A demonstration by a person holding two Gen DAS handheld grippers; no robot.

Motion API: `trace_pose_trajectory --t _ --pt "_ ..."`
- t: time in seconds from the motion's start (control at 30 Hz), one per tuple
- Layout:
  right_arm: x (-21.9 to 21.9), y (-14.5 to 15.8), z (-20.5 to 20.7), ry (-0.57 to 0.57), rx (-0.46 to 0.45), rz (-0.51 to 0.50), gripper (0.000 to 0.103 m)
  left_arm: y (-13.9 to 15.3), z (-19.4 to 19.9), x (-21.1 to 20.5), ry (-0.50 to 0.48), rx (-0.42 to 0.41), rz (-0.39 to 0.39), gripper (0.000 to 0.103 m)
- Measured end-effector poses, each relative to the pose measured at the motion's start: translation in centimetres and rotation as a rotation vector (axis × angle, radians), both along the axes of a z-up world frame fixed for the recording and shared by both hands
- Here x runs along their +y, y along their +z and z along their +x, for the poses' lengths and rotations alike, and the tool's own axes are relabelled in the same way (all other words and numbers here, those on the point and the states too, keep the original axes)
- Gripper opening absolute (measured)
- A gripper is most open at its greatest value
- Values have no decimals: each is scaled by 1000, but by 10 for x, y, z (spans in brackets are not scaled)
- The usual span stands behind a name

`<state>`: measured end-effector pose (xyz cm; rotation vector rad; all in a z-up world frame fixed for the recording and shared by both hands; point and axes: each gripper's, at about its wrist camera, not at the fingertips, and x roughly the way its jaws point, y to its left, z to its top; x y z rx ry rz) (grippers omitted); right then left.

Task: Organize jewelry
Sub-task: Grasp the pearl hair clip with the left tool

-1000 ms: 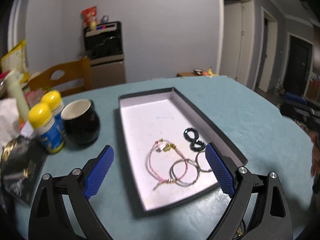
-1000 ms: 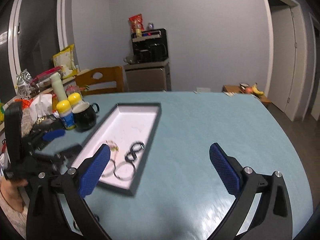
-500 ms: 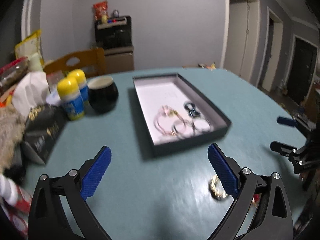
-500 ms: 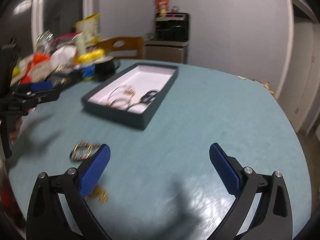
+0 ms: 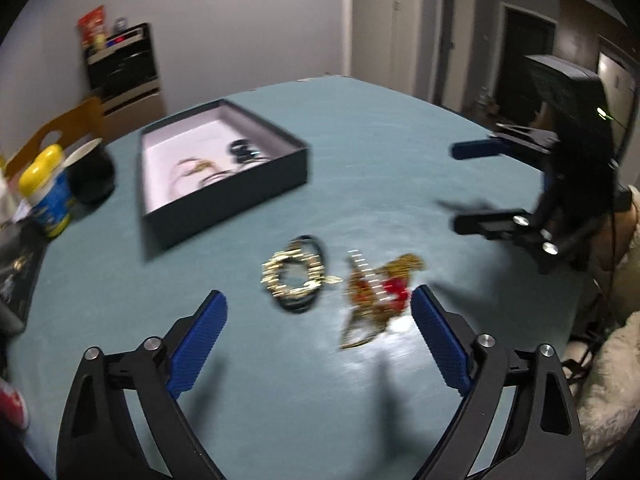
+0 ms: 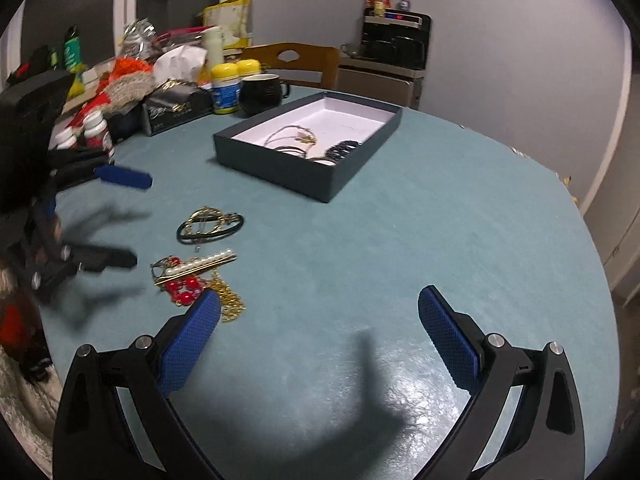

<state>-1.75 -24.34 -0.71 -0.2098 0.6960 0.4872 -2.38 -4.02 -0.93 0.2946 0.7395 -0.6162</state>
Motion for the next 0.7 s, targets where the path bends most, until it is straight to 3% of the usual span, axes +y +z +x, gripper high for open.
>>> trace_pose_trajectory --t 0.07,0.23,0.57,0.7 --pt "-6 1 2 -9 9 33 98 0 1 -11 -30 16 11 66" --pt "-18 3 5 -20 17 90 98 -11 16 -36 -53 77 48 37" --pt "-27 7 0 -5 7 145 98 -23 33 -49 -25 125 94 10" --pt "-25 8 -2 3 3 142 98 -18 31 -46 -26 122 76 7"
